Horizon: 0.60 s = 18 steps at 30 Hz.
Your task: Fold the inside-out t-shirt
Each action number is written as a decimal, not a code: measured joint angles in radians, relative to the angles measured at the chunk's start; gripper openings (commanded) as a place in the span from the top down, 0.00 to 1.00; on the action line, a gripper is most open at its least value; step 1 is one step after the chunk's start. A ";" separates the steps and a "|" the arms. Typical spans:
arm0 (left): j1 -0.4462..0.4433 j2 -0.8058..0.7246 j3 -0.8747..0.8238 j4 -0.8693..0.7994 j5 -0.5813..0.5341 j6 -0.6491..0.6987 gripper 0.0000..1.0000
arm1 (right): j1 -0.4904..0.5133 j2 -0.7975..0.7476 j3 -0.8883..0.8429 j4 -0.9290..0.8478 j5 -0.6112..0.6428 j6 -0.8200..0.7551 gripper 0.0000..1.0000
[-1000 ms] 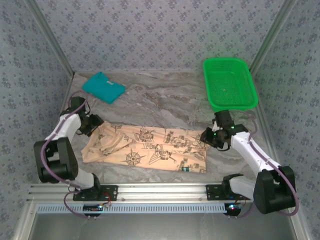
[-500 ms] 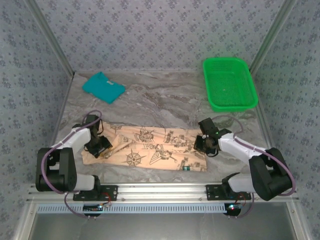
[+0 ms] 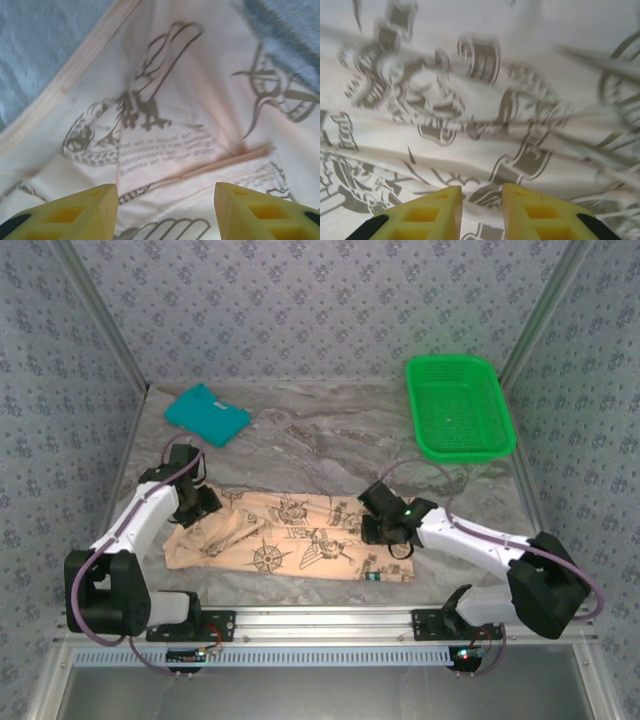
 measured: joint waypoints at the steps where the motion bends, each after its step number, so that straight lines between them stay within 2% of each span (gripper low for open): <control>1: -0.020 0.025 0.020 0.011 -0.004 0.024 0.44 | 0.007 0.014 -0.025 0.010 -0.008 0.027 0.74; 5: -0.095 0.145 0.048 0.108 0.006 0.100 0.44 | -0.033 0.030 -0.094 0.031 -0.036 0.104 0.79; 10: -0.114 0.311 0.022 0.189 0.060 0.145 0.45 | -0.194 0.080 -0.080 0.127 -0.053 0.090 0.82; 14: -0.114 0.242 -0.047 0.212 0.096 0.126 0.44 | -0.288 0.229 0.036 0.216 -0.039 0.022 0.82; 18: -0.124 0.103 -0.167 0.183 0.143 0.060 0.43 | -0.327 0.455 0.268 0.280 -0.018 -0.056 0.83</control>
